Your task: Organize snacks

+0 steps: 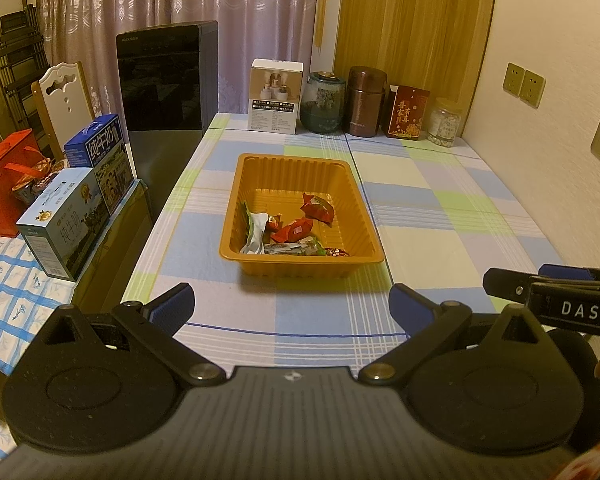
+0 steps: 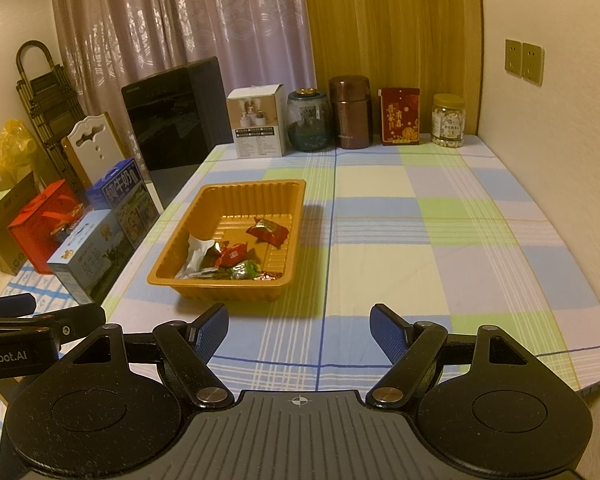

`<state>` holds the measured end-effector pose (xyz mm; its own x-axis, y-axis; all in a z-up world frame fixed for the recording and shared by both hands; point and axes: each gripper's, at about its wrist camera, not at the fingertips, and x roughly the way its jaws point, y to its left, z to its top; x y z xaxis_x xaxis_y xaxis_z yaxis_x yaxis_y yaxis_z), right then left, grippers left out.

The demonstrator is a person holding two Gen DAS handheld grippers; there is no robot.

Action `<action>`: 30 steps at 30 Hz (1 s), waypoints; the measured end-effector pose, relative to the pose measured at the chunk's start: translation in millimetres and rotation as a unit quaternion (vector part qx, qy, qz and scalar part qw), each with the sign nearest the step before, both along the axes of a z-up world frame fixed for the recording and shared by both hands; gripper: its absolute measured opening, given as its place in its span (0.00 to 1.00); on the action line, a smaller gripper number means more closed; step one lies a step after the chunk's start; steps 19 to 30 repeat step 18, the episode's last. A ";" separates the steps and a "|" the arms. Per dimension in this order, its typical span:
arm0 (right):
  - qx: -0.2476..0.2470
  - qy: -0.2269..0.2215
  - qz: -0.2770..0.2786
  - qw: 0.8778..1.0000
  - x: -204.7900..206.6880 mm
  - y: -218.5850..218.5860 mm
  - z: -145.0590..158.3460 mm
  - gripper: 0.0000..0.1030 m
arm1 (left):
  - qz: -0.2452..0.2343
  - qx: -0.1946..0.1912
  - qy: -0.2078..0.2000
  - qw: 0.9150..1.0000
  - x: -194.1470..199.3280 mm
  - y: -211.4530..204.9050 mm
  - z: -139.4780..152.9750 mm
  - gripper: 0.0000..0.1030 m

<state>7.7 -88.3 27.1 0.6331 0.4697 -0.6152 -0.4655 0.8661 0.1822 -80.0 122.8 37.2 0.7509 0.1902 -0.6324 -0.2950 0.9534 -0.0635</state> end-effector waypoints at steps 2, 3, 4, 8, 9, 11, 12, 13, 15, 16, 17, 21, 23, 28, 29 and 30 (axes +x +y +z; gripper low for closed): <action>0.000 0.000 0.000 1.000 0.1 -0.1 0.2 0.75 | 0.000 0.000 0.000 1.000 -0.2 0.4 0.0 1.00; 0.000 0.000 0.000 1.000 0.1 0.1 -0.2 0.75 | 0.000 0.000 0.000 1.000 0.0 0.1 -0.2 1.00; 0.000 0.000 0.000 1.000 0.0 0.0 -0.2 0.75 | 0.000 0.000 0.000 1.000 -0.1 0.2 -0.2 1.00; 0.000 0.000 0.000 1.000 0.3 -0.3 0.1 0.75 | 0.000 0.000 0.000 1.000 -0.3 0.5 0.1 1.00; 0.000 0.000 0.000 1.000 0.3 0.0 -0.4 0.75 | 0.000 0.000 0.000 1.000 0.0 0.2 0.0 1.00; 0.000 0.000 0.000 1.000 0.3 -0.3 0.1 0.75 | 0.000 0.000 0.000 1.000 0.0 0.3 -0.1 1.00; 0.001 0.001 0.000 1.000 0.3 -0.1 -0.3 0.75 | -0.001 0.000 0.000 1.000 -0.2 0.5 0.0 1.00; 0.000 0.000 0.000 1.000 0.3 -0.2 -0.2 0.75 | -0.001 -0.001 -0.001 1.000 -0.4 0.3 -0.3 1.00; 0.001 0.000 0.000 1.000 0.4 -0.3 0.0 0.75 | -0.001 -0.005 -0.005 1.000 -1.1 -2.7 -3.2 1.00; 0.001 0.000 0.000 1.000 0.5 -0.2 -0.3 0.75 | 0.000 -0.006 -0.006 1.000 -1.1 -3.6 -5.1 1.00; 0.000 0.000 0.000 1.000 0.5 -0.4 0.1 0.75 | 0.000 -0.007 -0.007 1.000 -1.1 -4.2 -5.8 1.00; 0.001 0.001 -0.001 1.000 0.6 -0.2 -0.3 0.75 | 0.000 -0.008 -0.007 1.000 -1.1 -4.2 -6.6 1.00; 0.001 0.001 -0.001 1.000 0.6 -0.2 -0.3 0.75 | 0.000 -0.008 -0.007 1.000 -1.1 -4.2 -6.6 1.00; 0.001 0.001 -0.001 1.000 0.6 -0.2 -0.3 0.75 | 0.000 -0.008 -0.007 1.000 -1.1 -4.2 -6.6 1.00; 0.001 0.001 -0.001 1.000 0.6 -0.2 -0.3 0.75 | 0.000 -0.008 -0.007 1.000 -1.1 -4.2 -6.6 1.00; 0.001 0.001 -0.001 1.000 0.6 -0.2 -0.3 0.75 | 0.000 -0.008 -0.007 1.000 -1.1 -4.2 -6.6 1.00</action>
